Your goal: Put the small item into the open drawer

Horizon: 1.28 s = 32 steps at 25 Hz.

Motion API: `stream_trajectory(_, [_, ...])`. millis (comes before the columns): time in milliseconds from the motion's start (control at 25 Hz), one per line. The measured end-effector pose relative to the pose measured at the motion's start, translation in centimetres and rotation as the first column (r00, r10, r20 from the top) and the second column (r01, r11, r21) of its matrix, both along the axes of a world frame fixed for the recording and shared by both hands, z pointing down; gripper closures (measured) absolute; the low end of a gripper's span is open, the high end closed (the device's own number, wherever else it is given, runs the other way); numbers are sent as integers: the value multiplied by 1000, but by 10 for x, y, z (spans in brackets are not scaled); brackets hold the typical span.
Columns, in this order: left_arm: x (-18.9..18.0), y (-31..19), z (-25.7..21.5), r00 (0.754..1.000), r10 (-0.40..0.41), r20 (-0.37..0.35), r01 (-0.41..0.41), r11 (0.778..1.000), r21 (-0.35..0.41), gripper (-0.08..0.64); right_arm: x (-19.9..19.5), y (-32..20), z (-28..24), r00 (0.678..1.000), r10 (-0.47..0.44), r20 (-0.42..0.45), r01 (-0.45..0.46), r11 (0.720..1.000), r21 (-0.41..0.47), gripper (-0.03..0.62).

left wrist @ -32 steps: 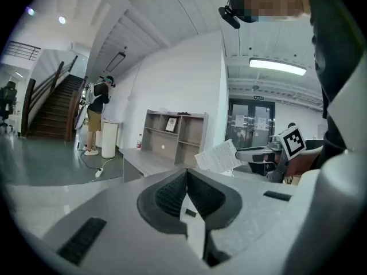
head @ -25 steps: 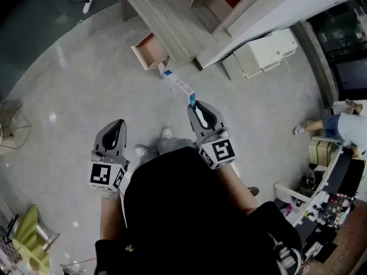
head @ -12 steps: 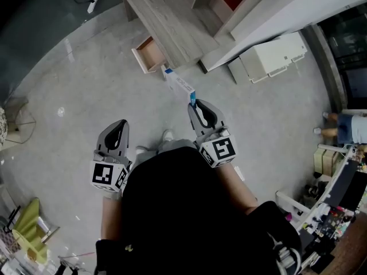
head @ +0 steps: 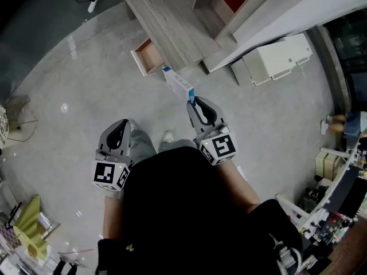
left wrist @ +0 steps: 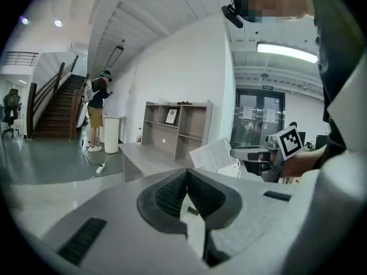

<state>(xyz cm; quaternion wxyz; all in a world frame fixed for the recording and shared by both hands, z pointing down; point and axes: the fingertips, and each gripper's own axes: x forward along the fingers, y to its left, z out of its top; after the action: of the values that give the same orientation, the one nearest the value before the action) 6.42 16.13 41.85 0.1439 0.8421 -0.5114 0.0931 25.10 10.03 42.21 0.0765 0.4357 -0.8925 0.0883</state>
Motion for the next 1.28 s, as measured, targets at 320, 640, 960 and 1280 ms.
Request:
stream_trajectory(320, [-26,-37,1,1000,21,-18,-21,1000,2,557,-26,-33,3,1000,18,-25,-18,1000,-2,506])
stream_trajectory(640, [-77,-92,-2,996,74,-39,-73,997,23,557,-71,-77,9,996,63,-66,-64,998,-20,506])
stream_trajectory(960, [-138,-133,1,990,131,-57,-130,991,19,557,-123,-118,25,981,136,-141,-147,987,-70,506])
stream_trajectory(1280, [-187,-161,11,989,138,-52,-138,990,-14,557,-155,-156,50,965,166,-205,-195,972,-131,506])
